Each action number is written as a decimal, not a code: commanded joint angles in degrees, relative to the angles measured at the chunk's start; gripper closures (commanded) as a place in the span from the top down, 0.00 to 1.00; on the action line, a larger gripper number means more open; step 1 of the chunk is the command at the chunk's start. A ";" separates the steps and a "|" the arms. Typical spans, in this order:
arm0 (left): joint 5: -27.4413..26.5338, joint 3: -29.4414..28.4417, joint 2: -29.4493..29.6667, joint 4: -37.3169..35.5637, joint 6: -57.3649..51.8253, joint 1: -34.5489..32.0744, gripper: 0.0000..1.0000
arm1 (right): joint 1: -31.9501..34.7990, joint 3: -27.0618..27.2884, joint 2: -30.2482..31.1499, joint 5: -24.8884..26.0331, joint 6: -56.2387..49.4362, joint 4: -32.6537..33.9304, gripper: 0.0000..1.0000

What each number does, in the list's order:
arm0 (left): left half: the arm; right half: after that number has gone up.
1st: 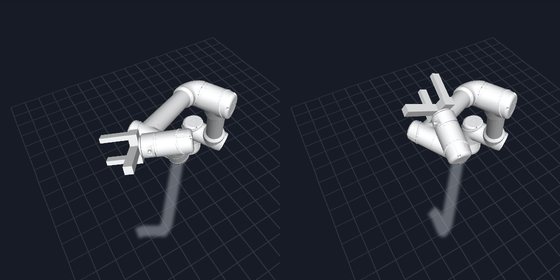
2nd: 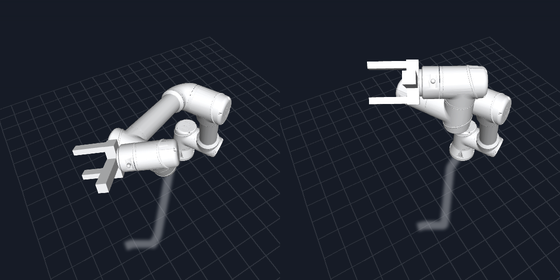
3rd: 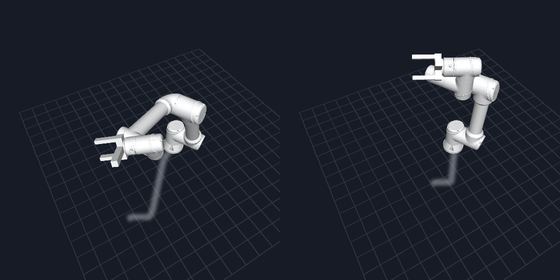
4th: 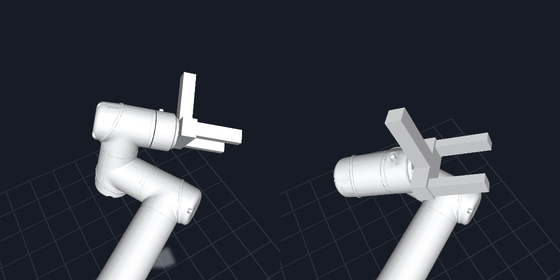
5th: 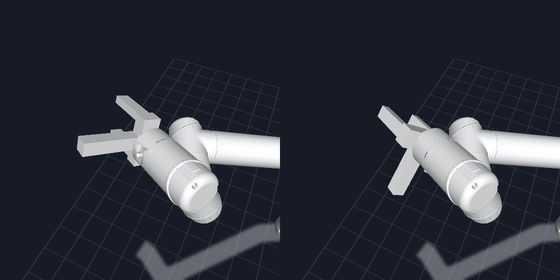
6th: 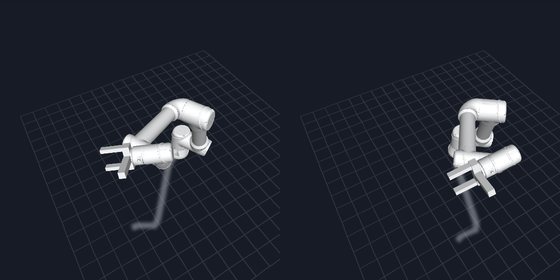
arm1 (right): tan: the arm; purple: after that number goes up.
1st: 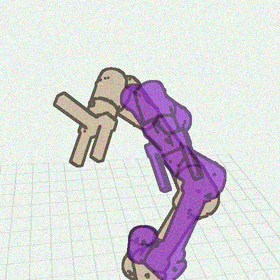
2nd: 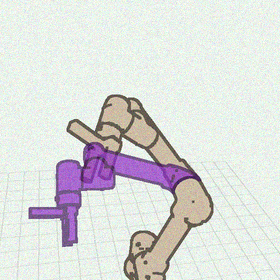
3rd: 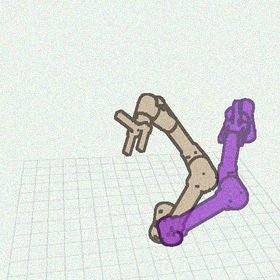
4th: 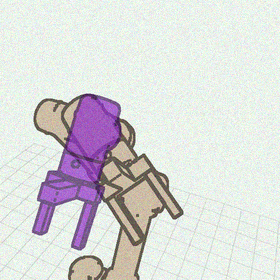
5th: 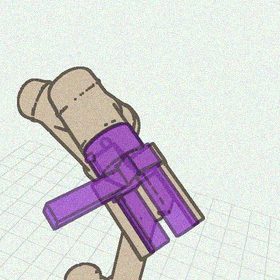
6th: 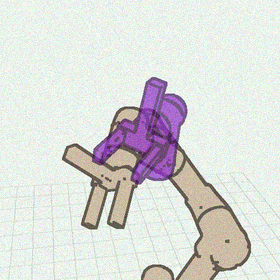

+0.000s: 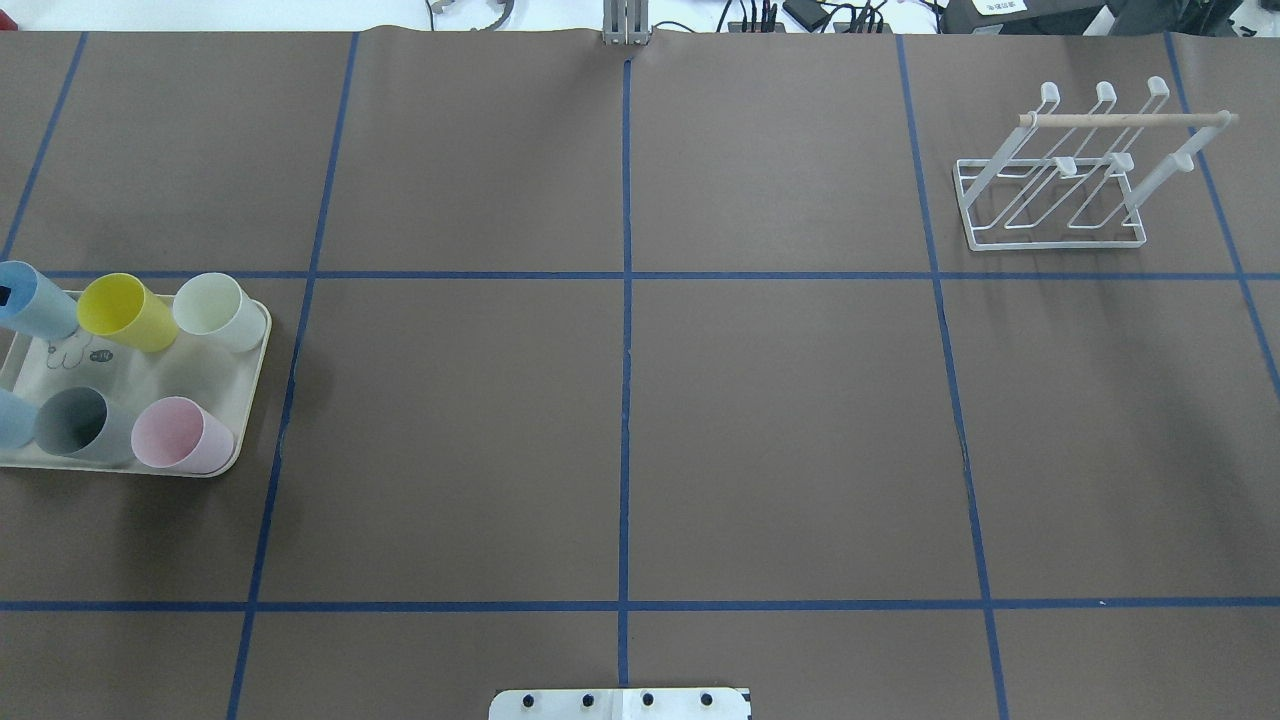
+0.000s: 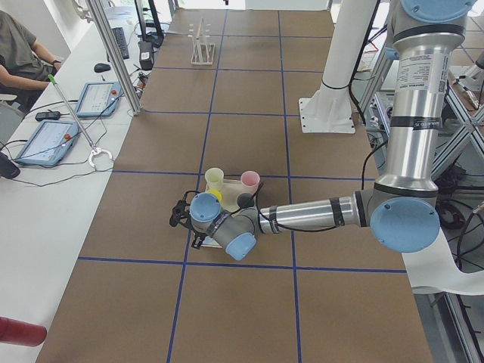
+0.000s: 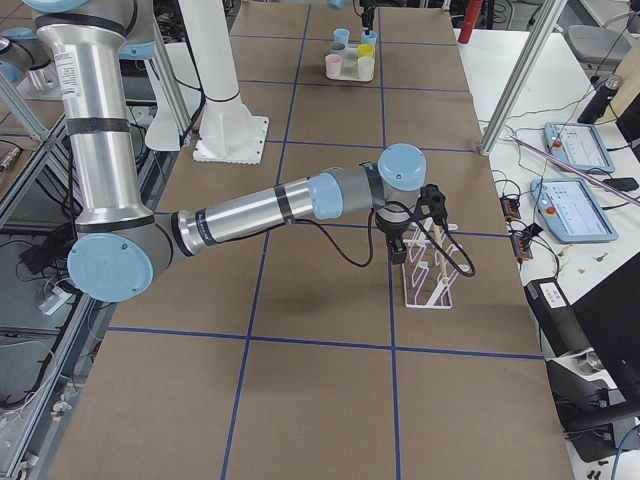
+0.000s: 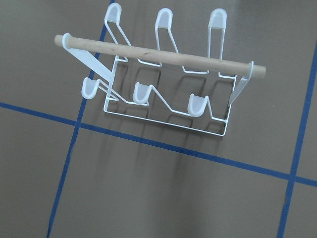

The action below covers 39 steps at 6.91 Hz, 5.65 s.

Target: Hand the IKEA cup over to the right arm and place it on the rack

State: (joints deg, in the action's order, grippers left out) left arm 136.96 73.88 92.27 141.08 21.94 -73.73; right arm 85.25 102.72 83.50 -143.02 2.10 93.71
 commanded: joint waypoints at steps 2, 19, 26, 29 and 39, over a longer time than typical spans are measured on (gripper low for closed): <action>-3.88 -0.14 -0.16 0.51 -0.05 0.78 0.44 | 0.00 0.20 0.00 -0.16 0.01 0.07 1.00; -17.07 19.52 5.82 5.00 52.15 -4.70 0.00 | -13.50 3.72 -14.49 16.08 42.68 -19.55 1.00; -39.10 21.85 14.57 30.38 115.24 21.14 0.00 | -38.29 3.63 -22.06 45.95 94.82 -54.30 1.00; -53.33 20.44 17.41 42.29 130.16 30.98 0.00 | -40.08 3.19 -22.24 47.83 99.66 -62.48 0.99; -67.00 13.23 31.04 47.27 131.52 45.94 0.00 | -49.39 1.70 -22.15 58.99 102.23 -68.66 0.99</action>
State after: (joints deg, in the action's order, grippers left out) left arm 70.05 87.42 122.47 188.44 153.87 -29.33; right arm 36.00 105.07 61.34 -84.04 104.32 25.05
